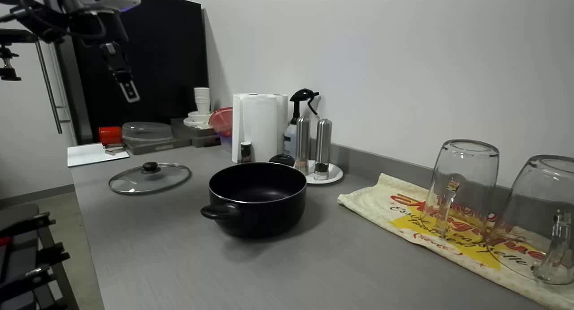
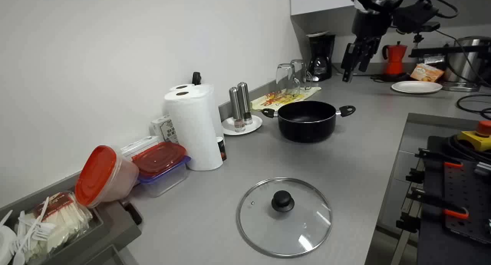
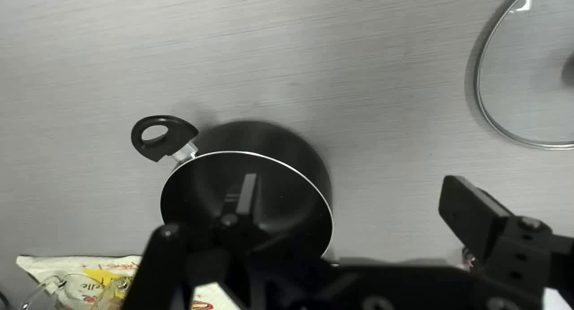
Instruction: Cover the pot with the clear lid
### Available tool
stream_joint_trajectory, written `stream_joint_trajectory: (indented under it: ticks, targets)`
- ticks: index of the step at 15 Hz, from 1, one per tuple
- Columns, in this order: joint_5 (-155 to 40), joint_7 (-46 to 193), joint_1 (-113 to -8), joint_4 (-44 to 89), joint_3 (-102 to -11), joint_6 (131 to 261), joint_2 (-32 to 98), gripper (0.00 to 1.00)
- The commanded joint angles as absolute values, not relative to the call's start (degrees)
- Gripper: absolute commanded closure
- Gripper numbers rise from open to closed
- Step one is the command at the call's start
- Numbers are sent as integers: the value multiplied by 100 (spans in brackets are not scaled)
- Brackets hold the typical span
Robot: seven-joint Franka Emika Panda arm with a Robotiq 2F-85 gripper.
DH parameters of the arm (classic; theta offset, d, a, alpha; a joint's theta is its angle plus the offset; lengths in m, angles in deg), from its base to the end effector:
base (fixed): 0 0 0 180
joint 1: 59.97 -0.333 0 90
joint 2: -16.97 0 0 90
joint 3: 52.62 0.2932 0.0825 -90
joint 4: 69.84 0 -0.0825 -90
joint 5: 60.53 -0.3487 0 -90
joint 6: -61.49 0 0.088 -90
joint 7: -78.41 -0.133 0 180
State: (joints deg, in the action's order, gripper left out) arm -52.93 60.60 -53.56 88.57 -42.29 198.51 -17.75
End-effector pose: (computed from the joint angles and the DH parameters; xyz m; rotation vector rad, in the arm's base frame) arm 0.3532 0.0148 0.3847 2.9454 -0.2588 0.3752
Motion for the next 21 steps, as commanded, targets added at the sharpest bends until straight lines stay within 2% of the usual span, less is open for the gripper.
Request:
stream_joint_trajectory:
  ticks: [1, 15, 21]
  targets:
    - [-5247, 6030, -5411, 8850, -4288, 19836, -1771, 0]
    - [-5247, 6030, -5411, 8849, -4288, 19836, -1771, 0]
    - [-5584, 6396, -6055, 8180, -4259, 20817, -658, 0]
